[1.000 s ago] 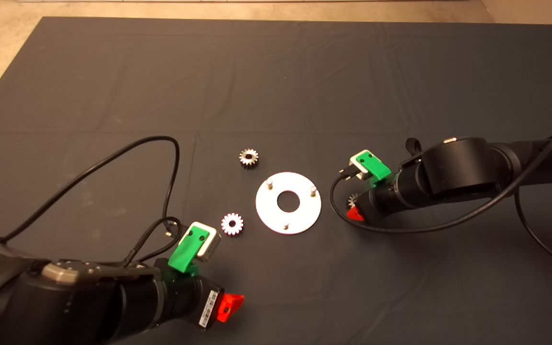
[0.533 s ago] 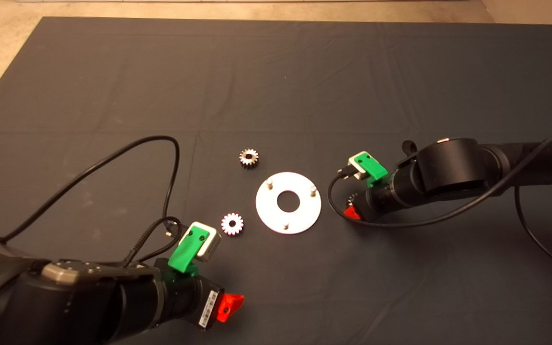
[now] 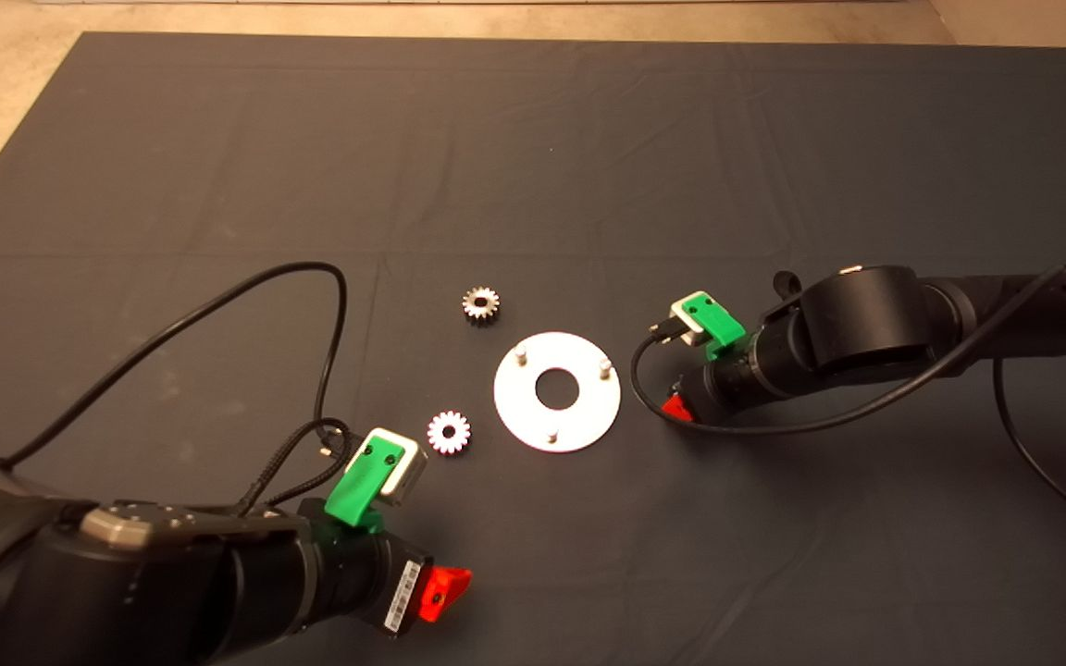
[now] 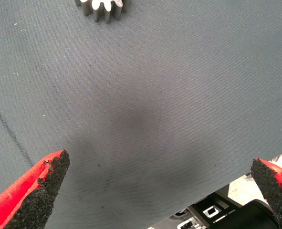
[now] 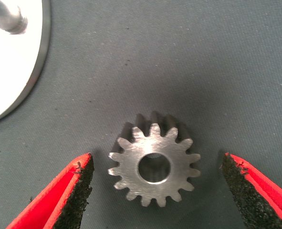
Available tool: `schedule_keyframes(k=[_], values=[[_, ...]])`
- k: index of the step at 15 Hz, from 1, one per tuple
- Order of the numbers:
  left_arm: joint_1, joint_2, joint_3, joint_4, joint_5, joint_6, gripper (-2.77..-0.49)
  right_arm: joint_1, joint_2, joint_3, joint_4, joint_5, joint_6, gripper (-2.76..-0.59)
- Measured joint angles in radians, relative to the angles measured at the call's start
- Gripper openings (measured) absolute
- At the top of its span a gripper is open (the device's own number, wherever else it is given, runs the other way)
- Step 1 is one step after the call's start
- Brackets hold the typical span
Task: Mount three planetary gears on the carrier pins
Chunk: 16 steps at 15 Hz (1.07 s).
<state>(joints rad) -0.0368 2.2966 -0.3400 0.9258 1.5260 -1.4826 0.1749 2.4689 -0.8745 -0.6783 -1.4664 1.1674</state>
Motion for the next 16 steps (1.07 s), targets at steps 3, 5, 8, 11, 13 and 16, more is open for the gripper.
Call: schedule_keyframes(k=[3,5,8,11,13,16], values=[[0.0,0.0,0.0,0.0,0.0,0.0,-0.5,0.0,0.003,0.0,0.0,0.001,0.0,-1.55],[0.0,0.0,0.0,0.0,0.0,0.0,-0.5,0.0,0.002,0.0,0.0,0.0,0.0,-1.67],[0.0,0.0,0.0,0.0,0.0,0.0,-0.5,0.0,0.003,0.0,0.0,0.001,0.0,-1.81],[0.0,0.0,0.0,0.0,0.0,0.0,-0.5,0.0,0.001,0.0,0.0,0.001,0.0,-1.95],[0.0,0.0,0.0,0.0,0.0,0.0,-0.5,0.0,-0.001,0.0,0.0,0.013,0.0,-2.08],[0.0,0.0,0.0,0.0,0.0,0.0,-0.5,0.0,-0.001,0.0,0.0,0.02,0.0,-2.18]])
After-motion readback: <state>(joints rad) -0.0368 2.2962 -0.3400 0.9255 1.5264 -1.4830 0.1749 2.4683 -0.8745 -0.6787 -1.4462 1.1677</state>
